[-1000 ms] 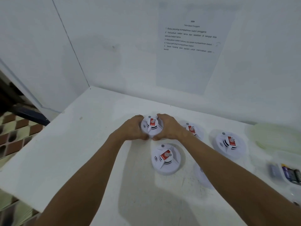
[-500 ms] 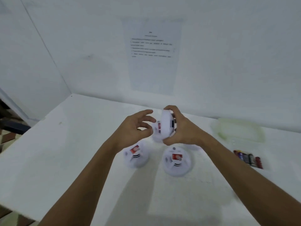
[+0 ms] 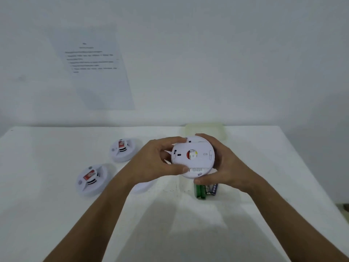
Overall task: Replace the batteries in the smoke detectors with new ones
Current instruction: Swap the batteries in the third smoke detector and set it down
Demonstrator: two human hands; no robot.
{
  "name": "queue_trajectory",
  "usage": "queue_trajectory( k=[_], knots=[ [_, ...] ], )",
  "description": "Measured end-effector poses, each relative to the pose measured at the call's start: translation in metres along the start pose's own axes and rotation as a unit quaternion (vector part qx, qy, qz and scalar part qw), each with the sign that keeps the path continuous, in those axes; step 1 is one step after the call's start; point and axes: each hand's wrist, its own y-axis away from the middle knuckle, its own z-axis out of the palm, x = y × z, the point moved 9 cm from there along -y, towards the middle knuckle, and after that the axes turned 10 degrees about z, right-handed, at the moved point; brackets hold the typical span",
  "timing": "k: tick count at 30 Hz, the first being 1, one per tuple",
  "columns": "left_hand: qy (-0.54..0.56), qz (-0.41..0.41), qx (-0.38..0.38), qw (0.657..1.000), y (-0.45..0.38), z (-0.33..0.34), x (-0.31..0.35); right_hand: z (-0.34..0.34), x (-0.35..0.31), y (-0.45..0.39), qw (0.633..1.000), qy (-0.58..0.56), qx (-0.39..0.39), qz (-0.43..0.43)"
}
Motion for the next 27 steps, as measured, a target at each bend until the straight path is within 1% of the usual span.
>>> queue_trajectory(
  k=[2, 6, 9, 13, 19, 23, 27],
  knots=[
    [-0.014, -0.002, -0.009, 1.000, -0.002, 0.011, 0.002, -0.007, 0.006, 0.009, 1.000, 0.022, 0.005, 0.002],
    [-0.030, -0.011, -0.024, 0.999, -0.003, 0.026, 0.010, -0.011, 0.014, 0.020, 1.000, 0.028, 0.001, -0.010],
    [-0.041, -0.013, -0.021, 0.999, -0.001, 0.031, 0.016, -0.012, 0.010, 0.023, 0.998, 0.033, 0.034, -0.041],
    [-0.103, 0.000, 0.000, 0.995, 0.003, 0.029, 0.022, -0.011, 0.008, 0.024, 0.993, 0.036, 0.082, -0.072],
    [-0.168, 0.005, 0.036, 0.985, 0.013, 0.027, 0.017, -0.008, 0.014, 0.023, 0.993, 0.046, 0.094, -0.062],
    [-0.171, 0.003, 0.005, 0.985, 0.014, 0.026, 0.018, -0.008, 0.017, 0.021, 0.993, 0.056, 0.093, -0.054],
    [-0.229, 0.008, -0.038, 0.973, 0.014, 0.024, 0.017, -0.002, 0.018, 0.022, 0.992, 0.074, 0.082, -0.053]
  ],
)
